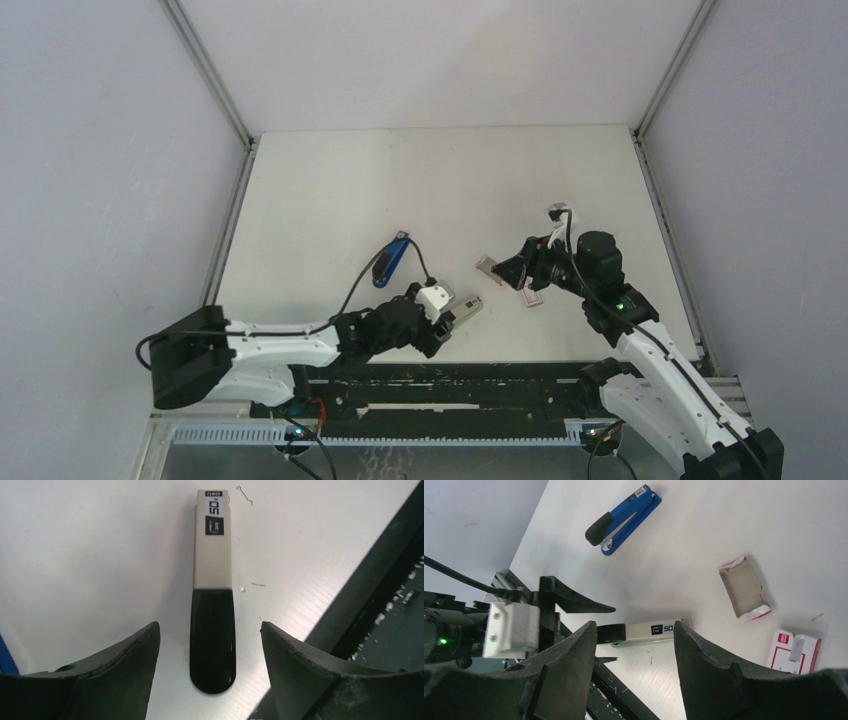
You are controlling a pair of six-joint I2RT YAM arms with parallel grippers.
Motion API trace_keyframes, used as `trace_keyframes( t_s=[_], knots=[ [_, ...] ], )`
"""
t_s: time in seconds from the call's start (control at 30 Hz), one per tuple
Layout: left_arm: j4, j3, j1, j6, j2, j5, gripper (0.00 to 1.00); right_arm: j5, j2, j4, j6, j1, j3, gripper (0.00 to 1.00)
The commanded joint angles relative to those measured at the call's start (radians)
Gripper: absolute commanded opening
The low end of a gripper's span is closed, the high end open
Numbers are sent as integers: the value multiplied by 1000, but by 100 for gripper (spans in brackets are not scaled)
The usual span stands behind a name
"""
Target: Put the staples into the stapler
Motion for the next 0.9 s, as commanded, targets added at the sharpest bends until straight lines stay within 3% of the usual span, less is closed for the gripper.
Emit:
trace_keyframes(
  t_s=[0.0,0.03,0.1,0.3,0.4,0.63,0.87],
  knots=[
    [-113,163,-1,55,158,-13,77,10,-11,16,29,-8,-23,57],
    [-132,185,-1,59,188,-15,74,11,-15,17,32,-9,-29,58],
    [-145,206,1,64,228,-6,60,12,-23,18,44,-11,-42,59],
    [-114,183,7,43,234,13,2,72,-23,50,199,-13,-122,66],
    [-43,136,6,20,181,31,0,71,-15,156,335,-2,-205,69],
    [76,38,6,-47,3,46,0,93,52,400,564,61,-347,98],
    [82,17,6,-76,-78,87,0,138,142,514,644,143,-348,99]
  ],
)
